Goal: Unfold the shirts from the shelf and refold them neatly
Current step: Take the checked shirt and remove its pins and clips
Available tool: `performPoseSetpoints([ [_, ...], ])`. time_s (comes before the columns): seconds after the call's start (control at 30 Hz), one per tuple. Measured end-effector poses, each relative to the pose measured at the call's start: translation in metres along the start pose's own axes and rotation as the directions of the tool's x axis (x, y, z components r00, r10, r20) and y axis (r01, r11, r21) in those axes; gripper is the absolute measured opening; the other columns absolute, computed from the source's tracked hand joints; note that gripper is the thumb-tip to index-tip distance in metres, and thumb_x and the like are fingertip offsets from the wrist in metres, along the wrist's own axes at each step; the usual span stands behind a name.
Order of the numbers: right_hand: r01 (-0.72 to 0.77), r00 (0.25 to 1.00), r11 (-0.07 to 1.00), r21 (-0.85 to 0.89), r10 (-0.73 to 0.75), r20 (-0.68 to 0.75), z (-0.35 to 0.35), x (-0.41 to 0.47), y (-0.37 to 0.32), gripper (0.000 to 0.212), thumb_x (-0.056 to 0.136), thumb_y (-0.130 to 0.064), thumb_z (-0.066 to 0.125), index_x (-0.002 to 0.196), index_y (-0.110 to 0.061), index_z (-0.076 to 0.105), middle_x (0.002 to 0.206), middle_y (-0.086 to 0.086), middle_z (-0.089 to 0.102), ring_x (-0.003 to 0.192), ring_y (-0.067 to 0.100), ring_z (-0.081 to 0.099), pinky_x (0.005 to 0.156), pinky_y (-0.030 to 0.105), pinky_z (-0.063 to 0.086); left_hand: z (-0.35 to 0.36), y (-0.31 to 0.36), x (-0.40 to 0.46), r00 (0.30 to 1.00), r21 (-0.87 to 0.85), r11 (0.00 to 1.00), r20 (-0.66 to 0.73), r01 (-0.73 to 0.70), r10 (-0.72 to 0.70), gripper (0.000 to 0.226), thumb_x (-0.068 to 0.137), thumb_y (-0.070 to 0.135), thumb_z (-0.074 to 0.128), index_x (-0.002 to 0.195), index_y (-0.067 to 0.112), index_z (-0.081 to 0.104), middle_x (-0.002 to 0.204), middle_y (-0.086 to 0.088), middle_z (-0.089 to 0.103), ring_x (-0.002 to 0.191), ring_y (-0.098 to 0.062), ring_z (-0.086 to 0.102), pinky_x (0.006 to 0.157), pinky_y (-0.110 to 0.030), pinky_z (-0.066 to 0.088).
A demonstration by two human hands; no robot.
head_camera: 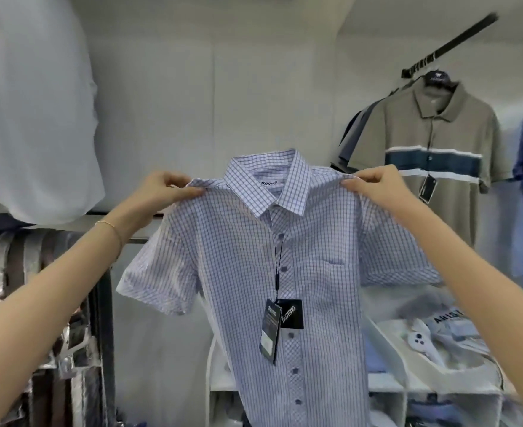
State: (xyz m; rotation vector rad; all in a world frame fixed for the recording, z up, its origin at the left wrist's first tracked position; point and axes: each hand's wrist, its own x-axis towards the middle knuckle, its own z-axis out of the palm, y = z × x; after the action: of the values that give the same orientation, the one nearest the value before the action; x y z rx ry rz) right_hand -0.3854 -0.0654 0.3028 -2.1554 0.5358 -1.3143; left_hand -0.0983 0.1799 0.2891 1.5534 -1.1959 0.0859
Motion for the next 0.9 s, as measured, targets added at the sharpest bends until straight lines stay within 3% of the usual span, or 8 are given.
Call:
performPoseSetpoints([
  [0.13, -0.032, 0.999, 0.993, 0.109, 0.034, -0.014, -0.012, -0.002, -0.016, 0.025, 0.085, -0.022, 0.070, 0.106, -0.010, 0.072, 0.093, 0.001, 0.071, 0.086, 0.012, 0.065, 0.081, 0.026, 0.052, 0.007, 0.015, -0.002, 0.990, -0.065, 0.997, -0.134, -0.043, 0.034, 0.008, 0.087, 0.017, 0.067, 0.093, 0.011, 0.069, 0.084, 0.000, 0.067, 0.076, -0.009, 0.062, 0.059, -0.009, 0.047],
  [0.3, -0.032, 0.999, 0.999, 0.026, 0.033, -0.042, -0.020, -0.009, -0.020, 0.024, 0.084, -0.027, 0.071, 0.103, -0.013, 0.073, 0.087, -0.005, 0.070, 0.088, 0.013, 0.064, 0.084, 0.031, 0.051, 0.010, 0.028, -0.004, 0.977, -0.081, 0.996, -0.211, -0.032, 0.014, 0.013, 0.086, 0.011, 0.069, 0.076, 0.018, 0.065, 0.077, 0.001, 0.064, 0.067, -0.004, 0.058, 0.051, -0.004, 0.045],
  [0.47, 0.002, 1.000, 0.997, 0.081, -0.002, -0.001, -0.024, -0.021, -0.031, 0.021, 0.087, -0.023, 0.067, 0.104, -0.013, 0.072, 0.088, -0.004, 0.070, 0.082, 0.008, 0.065, 0.067, 0.019, 0.048, 0.009, 0.030, -0.009, 0.958, -0.022, 0.998, -0.284, -0.060, 0.052, 0.015, 0.084, 0.009, 0.071, 0.072, 0.017, 0.065, 0.064, 0.002, 0.064, 0.058, -0.008, 0.060, 0.050, -0.011, 0.046],
  [0.6, 0.035, 0.989, 0.994, 0.107, -0.050, 0.141, -0.028, -0.031, -0.039, 0.022, 0.088, -0.020, 0.064, 0.109, -0.015, 0.070, 0.098, -0.002, 0.071, 0.086, 0.004, 0.066, 0.071, 0.016, 0.052, 0.007, 0.029, -0.011, 0.944, 0.186, 0.979, -0.299, -0.086, 0.140, 0.002, 0.086, 0.011, 0.068, 0.087, 0.009, 0.068, 0.076, -0.009, 0.065, 0.067, -0.020, 0.062, 0.065, -0.026, 0.051],
  [0.7, 0.058, 0.973, 0.991, 0.119, -0.083, 0.214, -0.028, -0.036, -0.043, 0.022, 0.089, -0.020, 0.063, 0.109, -0.013, 0.069, 0.104, 0.004, 0.071, 0.096, 0.013, 0.066, 0.086, 0.025, 0.051, 0.008, 0.029, -0.013, 0.947, 0.276, 0.954, -0.260, -0.114, 0.188, 0.004, 0.092, 0.009, 0.058, 0.093, 0.012, 0.061, 0.082, -0.007, 0.059, 0.067, -0.024, 0.065, 0.057, -0.027, 0.056],
  [0.77, 0.062, 0.964, 0.982, 0.177, -0.105, 0.242, -0.027, -0.039, -0.047, 0.022, 0.090, -0.019, 0.061, 0.110, -0.012, 0.068, 0.105, 0.004, 0.071, 0.097, 0.014, 0.067, 0.085, 0.025, 0.052, 0.010, 0.030, -0.014, 0.971, 0.173, 0.978, -0.186, -0.117, 0.149, 0.010, 0.097, 0.007, 0.049, 0.092, 0.014, 0.054, 0.084, -0.004, 0.054, 0.071, -0.021, 0.063, 0.055, -0.016, 0.054],
  [0.83, 0.056, 0.955, 0.971, 0.233, -0.120, 0.270, -0.023, -0.043, -0.051, 0.021, 0.090, -0.019, 0.060, 0.109, -0.012, 0.068, 0.103, 0.002, 0.071, 0.095, 0.013, 0.067, 0.082, 0.023, 0.053, 0.015, 0.034, -0.015, 0.994, 0.058, 0.995, -0.077, -0.076, 0.080, 0.012, 0.101, 0.012, 0.042, 0.094, 0.019, 0.048, 0.091, -0.006, 0.055, 0.079, -0.020, 0.061, 0.064, -0.023, 0.056],
  [0.9, 0.040, 0.957, 0.968, 0.248, -0.108, 0.270, -0.013, -0.047, -0.053, 0.021, 0.090, -0.019, 0.061, 0.108, -0.013, 0.068, 0.101, 0.001, 0.071, 0.094, 0.012, 0.067, 0.082, 0.025, 0.052, 0.027, 0.043, -0.018, 1.000, -0.084, 0.996, 0.031, 0.001, 0.002, 0.012, 0.103, 0.012, 0.036, 0.096, 0.020, 0.043, 0.088, -0.007, 0.055, 0.074, -0.017, 0.057, 0.062, -0.026, 0.054],
])
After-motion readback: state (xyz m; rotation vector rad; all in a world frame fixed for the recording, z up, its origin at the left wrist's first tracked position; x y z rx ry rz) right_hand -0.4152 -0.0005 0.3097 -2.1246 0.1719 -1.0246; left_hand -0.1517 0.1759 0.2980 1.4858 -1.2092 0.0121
